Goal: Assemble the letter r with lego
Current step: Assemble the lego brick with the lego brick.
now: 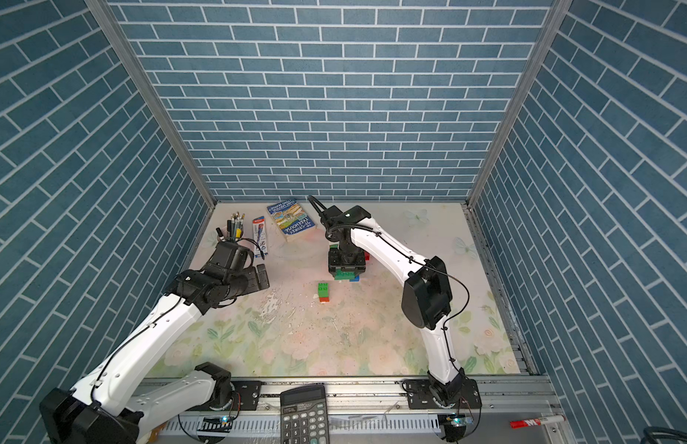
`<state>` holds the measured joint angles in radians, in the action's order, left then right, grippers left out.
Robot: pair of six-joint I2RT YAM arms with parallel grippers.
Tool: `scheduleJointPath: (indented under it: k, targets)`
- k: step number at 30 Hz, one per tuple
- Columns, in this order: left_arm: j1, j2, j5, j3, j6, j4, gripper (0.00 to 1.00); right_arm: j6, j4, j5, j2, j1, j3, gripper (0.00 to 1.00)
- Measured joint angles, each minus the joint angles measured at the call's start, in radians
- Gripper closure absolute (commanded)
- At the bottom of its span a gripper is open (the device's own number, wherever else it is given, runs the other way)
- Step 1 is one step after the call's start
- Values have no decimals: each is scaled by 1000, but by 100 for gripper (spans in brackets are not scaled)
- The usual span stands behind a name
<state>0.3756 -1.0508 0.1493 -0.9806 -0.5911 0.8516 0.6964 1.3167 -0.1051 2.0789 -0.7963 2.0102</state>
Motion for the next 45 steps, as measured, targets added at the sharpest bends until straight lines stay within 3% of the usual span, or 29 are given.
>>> scheduleJointPath:
  k: [14,45]
  targets:
    - [-11,53,-95,43,78,-7,1,95,36,15,119,-90,141,89]
    - [-44,41,-178,68,136,-46,1,137,76,17,195,-105,193,90]
